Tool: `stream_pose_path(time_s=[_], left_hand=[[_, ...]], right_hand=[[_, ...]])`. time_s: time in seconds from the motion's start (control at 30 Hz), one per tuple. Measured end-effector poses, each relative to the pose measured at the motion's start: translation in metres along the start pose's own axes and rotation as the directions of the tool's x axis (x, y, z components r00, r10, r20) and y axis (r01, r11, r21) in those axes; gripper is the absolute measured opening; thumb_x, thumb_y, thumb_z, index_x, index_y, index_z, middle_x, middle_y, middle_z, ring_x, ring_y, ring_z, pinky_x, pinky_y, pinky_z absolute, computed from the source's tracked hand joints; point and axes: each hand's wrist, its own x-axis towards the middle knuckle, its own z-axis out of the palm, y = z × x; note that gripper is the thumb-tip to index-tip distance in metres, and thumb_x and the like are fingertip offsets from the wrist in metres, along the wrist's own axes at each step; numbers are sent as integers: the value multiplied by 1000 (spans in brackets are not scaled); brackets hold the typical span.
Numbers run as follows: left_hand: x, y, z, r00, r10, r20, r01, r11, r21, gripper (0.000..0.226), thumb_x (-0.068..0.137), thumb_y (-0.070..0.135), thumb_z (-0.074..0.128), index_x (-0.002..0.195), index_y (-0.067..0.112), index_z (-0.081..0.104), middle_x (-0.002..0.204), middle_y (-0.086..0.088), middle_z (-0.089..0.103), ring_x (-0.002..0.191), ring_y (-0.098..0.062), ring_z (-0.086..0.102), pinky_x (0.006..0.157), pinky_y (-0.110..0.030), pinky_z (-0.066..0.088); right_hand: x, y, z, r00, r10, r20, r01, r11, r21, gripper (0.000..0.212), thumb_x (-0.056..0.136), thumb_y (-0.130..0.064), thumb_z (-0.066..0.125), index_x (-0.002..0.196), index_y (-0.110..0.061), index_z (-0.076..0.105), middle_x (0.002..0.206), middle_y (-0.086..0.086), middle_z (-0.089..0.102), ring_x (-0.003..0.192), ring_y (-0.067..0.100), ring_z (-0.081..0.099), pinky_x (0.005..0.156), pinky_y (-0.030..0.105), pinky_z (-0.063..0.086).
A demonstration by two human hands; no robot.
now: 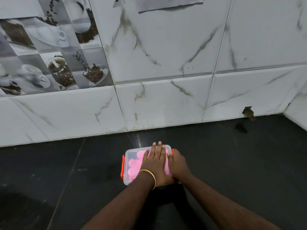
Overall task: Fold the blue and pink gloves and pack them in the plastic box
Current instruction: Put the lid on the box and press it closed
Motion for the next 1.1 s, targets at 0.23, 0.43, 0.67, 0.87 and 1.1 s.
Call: stream_pose_path(time_s=[0.23, 0.43, 0.67, 0.87, 1.1], left_hand=[[2, -3, 7, 1000, 5, 3, -5, 1000, -21, 119, 67, 82, 45, 153, 19, -8, 161, -5, -16, 147, -29, -17, 118, -50, -2], [1, -4, 8, 1000, 2, -14, -3, 999, -53, 122, 63, 84, 44, 153, 20, -7, 162, -4, -15, 147, -26, -17, 118, -48, -2], [-4, -12, -10, 999, -24, 40, 30, 987, -161, 141, 46, 93, 49, 153, 19, -5, 160, -5, -20, 145, -26, -24, 116, -53, 1], [-45, -45, -41, 904, -358, 232, 358, 933, 42, 139, 38, 94, 40, 151, 15, 18, 159, -13, 14, 145, -37, 10, 113, -53, 15], [-77, -62, -45, 866, -458, 202, 485, 866, -118, 54, 63, 54, 66, 108, 25, 61, 105, 3, 66, 91, -17, 65, 75, -27, 52]], right_hand=[[-1, -2, 6, 999, -2, -47, -2, 997, -73, 42, 99, -53, 31, 105, -18, 54, 109, 6, 67, 82, 12, 54, 75, 27, 40], [-8, -12, 1, 998, 41, 37, -34, 987, -156, 67, 101, -50, 30, 154, -11, 18, 151, 13, 44, 136, 28, 46, 109, 35, 36], [-23, -24, -25, 990, -12, 138, 58, 940, -335, 76, 99, -43, 42, 155, -4, 9, 155, 17, 36, 139, 30, 41, 112, 39, 35], [-52, -42, -42, 981, -16, 194, 113, 856, -505, 90, 75, -62, 65, 145, -15, 33, 143, 7, 43, 129, 27, 46, 104, 42, 43], [-72, -48, -43, 986, -25, 168, 139, 684, -716, 87, 70, -66, 68, 135, -15, 42, 131, 3, 50, 119, 22, 52, 93, 38, 48]])
